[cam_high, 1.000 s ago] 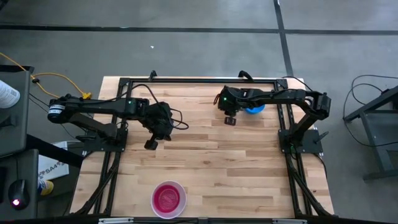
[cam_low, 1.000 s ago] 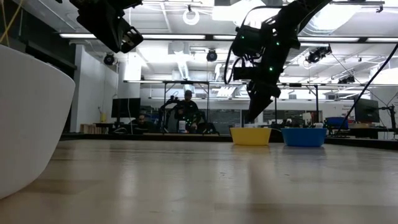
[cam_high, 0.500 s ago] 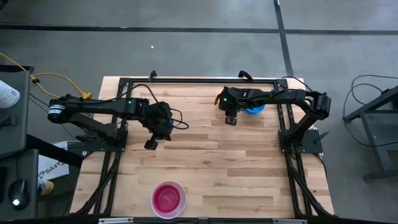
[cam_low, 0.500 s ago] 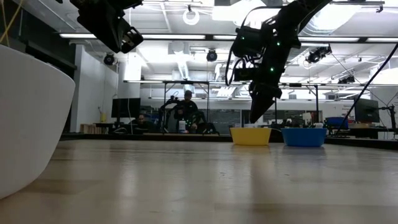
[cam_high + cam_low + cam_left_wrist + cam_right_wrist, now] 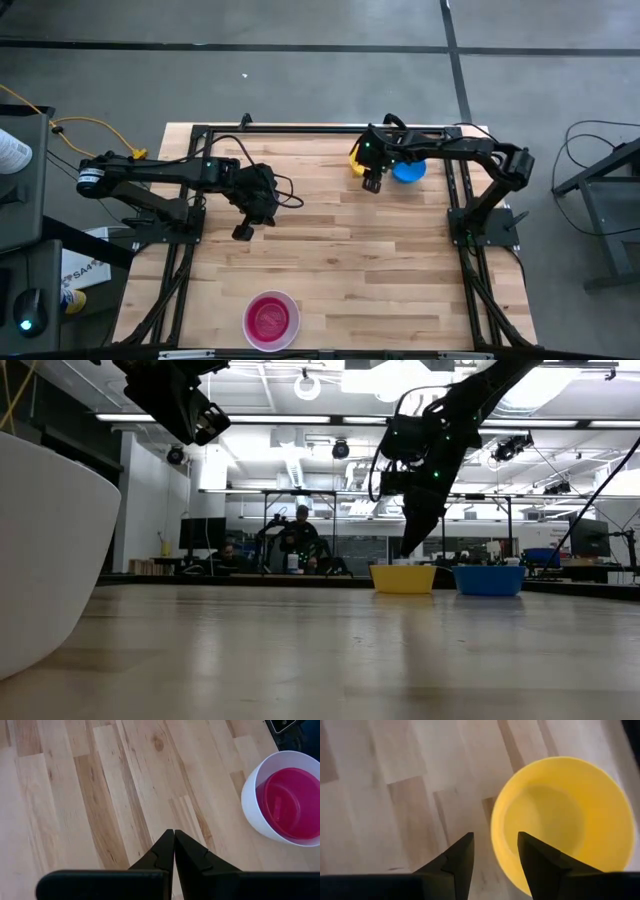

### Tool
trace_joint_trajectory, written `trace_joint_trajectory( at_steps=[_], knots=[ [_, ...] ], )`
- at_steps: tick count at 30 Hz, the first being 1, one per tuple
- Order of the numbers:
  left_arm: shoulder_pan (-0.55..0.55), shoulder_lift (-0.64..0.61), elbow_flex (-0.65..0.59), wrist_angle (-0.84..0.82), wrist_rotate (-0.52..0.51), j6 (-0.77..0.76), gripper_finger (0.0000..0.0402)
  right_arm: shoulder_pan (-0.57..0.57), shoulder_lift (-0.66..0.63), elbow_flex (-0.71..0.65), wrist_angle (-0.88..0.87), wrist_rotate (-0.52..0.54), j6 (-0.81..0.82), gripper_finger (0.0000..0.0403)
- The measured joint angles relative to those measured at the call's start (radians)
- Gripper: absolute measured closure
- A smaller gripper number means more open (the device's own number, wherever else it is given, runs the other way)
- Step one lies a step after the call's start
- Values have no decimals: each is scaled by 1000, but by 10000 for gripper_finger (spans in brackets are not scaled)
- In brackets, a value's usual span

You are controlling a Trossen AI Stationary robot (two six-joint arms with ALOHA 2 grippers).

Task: Nest bowls inside each other
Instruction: Stack the yellow bowl on top of the red bowl

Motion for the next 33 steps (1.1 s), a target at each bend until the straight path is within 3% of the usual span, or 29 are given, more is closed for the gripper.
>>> trace_joint_trajectory(
  at_steps=[11,19,33],
  knots=[
    [0,0,0,0,0,0,389,-9,17,0,2,-61,8,257],
    [0,0,0,-1,1,-4,389,-9,111,0,33,-34,5,257],
    [0,0,1,0,1,-4,389,-4,90,0,47,22,-7,297]
  ],
)
